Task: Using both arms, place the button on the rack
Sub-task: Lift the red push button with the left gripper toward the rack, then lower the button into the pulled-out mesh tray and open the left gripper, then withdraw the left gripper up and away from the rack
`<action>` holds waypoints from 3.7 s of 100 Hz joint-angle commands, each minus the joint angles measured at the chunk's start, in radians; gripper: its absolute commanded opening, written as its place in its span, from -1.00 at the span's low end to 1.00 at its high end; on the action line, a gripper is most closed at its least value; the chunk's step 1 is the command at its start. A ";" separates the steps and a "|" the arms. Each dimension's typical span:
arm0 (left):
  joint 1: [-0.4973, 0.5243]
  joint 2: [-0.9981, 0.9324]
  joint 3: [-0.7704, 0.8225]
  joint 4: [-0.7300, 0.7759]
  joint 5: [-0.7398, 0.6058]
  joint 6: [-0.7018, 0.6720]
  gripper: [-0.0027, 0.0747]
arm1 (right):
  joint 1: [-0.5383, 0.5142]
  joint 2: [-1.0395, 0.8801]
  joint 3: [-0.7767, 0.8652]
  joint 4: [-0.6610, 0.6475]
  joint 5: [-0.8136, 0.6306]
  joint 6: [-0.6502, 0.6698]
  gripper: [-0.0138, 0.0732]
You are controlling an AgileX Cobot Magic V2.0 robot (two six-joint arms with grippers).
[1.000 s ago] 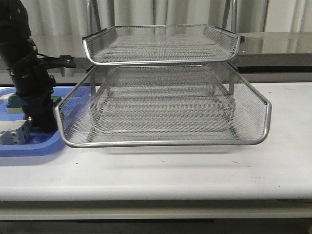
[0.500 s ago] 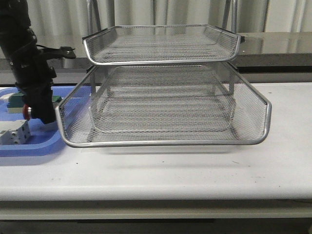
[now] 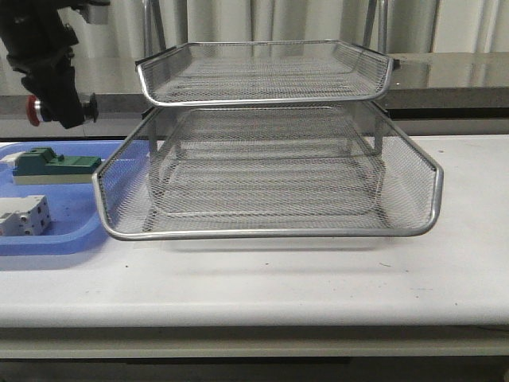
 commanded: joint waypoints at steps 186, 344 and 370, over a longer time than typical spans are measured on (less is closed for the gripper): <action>-0.591 -0.219 0.249 -0.063 -0.088 -0.199 -0.86 | -0.002 0.010 -0.033 -0.013 -0.058 -0.004 -0.84; -0.469 -0.422 0.113 0.002 0.047 -0.482 0.08 | -0.002 0.010 -0.033 -0.013 -0.058 -0.004 -0.84; -0.326 -0.560 0.235 -0.004 0.047 -0.515 0.08 | -0.002 0.010 -0.033 -0.013 -0.058 -0.004 -0.84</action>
